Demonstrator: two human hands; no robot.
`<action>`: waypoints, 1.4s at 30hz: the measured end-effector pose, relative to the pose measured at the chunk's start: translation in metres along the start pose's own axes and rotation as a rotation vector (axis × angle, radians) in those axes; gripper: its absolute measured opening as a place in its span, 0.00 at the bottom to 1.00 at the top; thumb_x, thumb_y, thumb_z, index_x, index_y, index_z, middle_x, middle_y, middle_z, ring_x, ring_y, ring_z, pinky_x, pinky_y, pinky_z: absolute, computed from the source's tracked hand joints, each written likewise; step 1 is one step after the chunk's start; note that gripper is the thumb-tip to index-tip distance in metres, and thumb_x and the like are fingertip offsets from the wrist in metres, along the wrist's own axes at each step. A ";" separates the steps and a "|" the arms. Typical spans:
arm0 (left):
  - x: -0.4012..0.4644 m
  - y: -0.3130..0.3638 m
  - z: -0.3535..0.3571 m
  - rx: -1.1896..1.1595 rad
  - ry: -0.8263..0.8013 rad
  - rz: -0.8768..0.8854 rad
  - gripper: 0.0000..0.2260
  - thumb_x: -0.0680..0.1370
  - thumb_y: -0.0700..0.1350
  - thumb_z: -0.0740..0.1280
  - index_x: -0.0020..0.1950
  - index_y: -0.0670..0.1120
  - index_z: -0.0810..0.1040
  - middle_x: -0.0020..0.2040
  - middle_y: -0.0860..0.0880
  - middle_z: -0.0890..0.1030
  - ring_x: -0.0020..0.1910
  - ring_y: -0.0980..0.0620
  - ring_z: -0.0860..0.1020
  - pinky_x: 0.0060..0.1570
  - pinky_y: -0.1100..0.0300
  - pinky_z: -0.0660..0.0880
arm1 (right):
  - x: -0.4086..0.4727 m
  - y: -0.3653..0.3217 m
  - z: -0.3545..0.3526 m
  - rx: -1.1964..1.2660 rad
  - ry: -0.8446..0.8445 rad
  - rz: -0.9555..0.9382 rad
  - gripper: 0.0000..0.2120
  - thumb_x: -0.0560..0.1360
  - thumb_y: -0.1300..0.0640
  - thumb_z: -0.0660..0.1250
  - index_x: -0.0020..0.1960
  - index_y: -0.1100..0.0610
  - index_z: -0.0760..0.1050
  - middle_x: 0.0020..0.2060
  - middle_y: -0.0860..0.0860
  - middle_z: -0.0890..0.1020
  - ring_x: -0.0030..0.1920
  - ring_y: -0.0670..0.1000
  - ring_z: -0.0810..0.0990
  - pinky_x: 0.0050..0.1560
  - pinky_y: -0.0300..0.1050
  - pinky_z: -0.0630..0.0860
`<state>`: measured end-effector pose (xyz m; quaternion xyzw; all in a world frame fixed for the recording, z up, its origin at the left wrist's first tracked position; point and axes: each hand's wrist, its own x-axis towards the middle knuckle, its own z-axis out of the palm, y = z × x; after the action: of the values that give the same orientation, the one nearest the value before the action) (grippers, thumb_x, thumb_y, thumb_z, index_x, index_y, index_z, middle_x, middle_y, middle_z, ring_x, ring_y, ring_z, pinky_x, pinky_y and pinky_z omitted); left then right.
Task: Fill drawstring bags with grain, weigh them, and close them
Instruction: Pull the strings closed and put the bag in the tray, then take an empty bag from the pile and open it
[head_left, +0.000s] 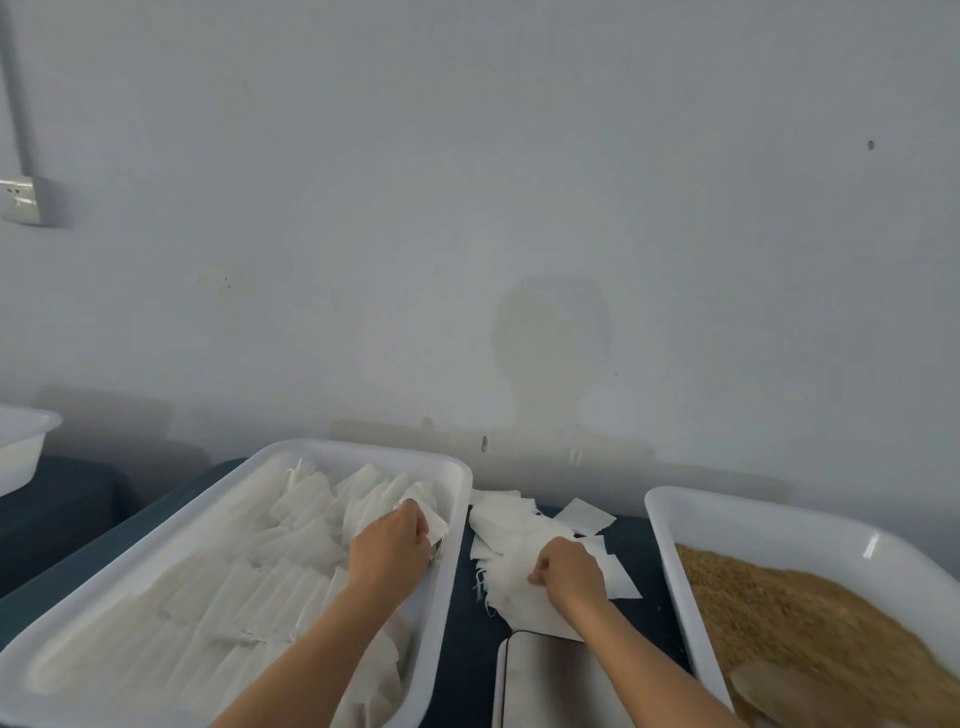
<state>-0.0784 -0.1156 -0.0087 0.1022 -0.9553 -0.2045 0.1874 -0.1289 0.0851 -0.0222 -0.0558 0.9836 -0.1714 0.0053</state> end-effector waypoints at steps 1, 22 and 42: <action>-0.001 0.001 -0.001 -0.001 0.005 0.002 0.02 0.80 0.44 0.58 0.49 0.50 0.69 0.42 0.55 0.76 0.40 0.55 0.76 0.44 0.62 0.76 | 0.000 0.001 0.000 0.003 0.001 0.009 0.08 0.78 0.58 0.64 0.53 0.60 0.77 0.56 0.54 0.80 0.54 0.53 0.78 0.47 0.39 0.69; -0.049 0.189 0.001 -0.974 -0.399 0.242 0.14 0.77 0.52 0.66 0.59 0.49 0.72 0.53 0.54 0.77 0.50 0.59 0.76 0.46 0.70 0.72 | -0.072 0.117 -0.142 0.635 0.196 -0.413 0.13 0.80 0.60 0.59 0.36 0.55 0.67 0.32 0.47 0.71 0.34 0.45 0.70 0.36 0.37 0.65; -0.089 0.288 0.093 -1.130 -0.724 0.246 0.10 0.82 0.43 0.57 0.43 0.41 0.70 0.32 0.50 0.77 0.31 0.52 0.77 0.32 0.62 0.73 | -0.109 0.209 -0.110 0.958 0.151 -0.082 0.14 0.80 0.55 0.59 0.38 0.57 0.76 0.27 0.46 0.76 0.30 0.46 0.76 0.32 0.36 0.72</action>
<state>-0.0689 0.1988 0.0079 -0.1954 -0.7089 -0.6706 -0.0975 -0.0468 0.3300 0.0096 -0.0734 0.7888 -0.6084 -0.0476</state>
